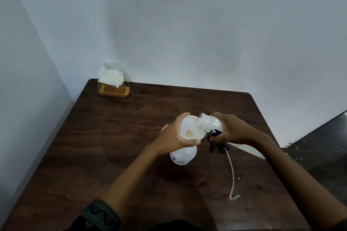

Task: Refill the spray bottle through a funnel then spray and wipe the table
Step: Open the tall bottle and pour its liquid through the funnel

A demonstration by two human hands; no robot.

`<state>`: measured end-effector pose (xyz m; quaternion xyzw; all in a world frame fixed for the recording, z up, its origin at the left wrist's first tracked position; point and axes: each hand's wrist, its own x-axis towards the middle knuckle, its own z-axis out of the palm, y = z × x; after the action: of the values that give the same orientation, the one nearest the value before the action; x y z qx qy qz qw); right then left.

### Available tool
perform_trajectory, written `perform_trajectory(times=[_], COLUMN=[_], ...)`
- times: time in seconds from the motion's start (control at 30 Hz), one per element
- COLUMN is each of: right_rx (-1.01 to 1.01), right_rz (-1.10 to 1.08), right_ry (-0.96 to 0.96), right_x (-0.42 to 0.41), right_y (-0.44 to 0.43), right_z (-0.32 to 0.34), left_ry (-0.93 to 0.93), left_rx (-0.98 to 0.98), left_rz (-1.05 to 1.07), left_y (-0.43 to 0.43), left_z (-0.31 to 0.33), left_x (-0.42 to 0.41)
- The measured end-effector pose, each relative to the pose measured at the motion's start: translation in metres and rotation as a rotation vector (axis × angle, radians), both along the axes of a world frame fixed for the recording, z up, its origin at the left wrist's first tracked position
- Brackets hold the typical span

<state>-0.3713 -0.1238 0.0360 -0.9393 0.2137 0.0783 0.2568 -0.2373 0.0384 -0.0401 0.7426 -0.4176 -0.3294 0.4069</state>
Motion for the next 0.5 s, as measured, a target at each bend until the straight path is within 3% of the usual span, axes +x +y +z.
perform_trajectory(times=[0.5], right_rx=[0.006], right_rz=[0.005], right_ry=[0.009], right_x=[-0.0008], right_y=[-0.001], right_z=[-0.0006], left_ry=[0.005], left_rx=[-0.012], left_rz=[-0.004], left_y=[0.0], left_z=[-0.0023], left_x=[0.0007])
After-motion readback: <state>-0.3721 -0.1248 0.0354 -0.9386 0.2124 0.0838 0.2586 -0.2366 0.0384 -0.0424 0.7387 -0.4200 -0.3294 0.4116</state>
